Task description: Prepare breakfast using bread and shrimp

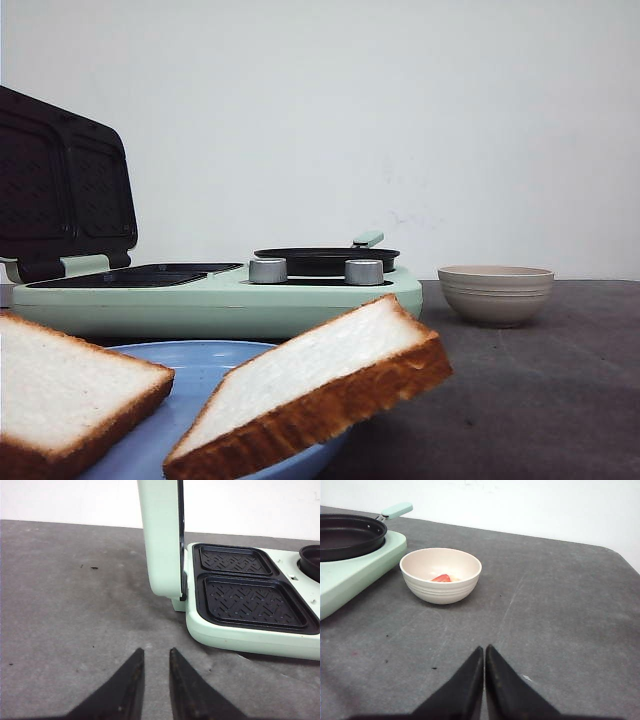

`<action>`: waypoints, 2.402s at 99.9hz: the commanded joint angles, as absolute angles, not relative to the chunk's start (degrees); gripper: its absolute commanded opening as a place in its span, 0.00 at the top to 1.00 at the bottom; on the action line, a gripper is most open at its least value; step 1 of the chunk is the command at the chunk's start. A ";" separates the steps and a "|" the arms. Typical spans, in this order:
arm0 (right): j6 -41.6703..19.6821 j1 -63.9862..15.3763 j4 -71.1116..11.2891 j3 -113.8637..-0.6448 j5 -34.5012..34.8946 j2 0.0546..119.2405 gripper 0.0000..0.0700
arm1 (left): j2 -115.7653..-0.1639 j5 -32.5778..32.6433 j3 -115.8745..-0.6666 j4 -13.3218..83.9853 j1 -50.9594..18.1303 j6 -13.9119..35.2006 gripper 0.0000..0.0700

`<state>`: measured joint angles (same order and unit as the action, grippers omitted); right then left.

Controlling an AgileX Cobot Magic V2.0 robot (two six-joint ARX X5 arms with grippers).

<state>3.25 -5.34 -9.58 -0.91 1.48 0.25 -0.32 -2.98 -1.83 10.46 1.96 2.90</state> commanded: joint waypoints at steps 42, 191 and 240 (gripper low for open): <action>3.53 -5.45 -8.78 -0.69 1.52 0.21 1.00 | -0.27 -3.20 -0.84 10.72 1.91 2.57 1.00; 3.44 -5.43 -8.75 -0.69 1.52 0.21 1.00 | -0.27 -3.20 -0.84 10.72 1.91 2.57 1.00; 2.13 -5.43 -8.86 -0.69 1.52 0.21 1.00 | -0.27 -3.22 -0.84 10.72 1.91 2.59 1.00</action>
<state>3.07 -5.34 -9.58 -0.91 1.48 0.25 -0.32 -2.98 -1.83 10.46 1.96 2.90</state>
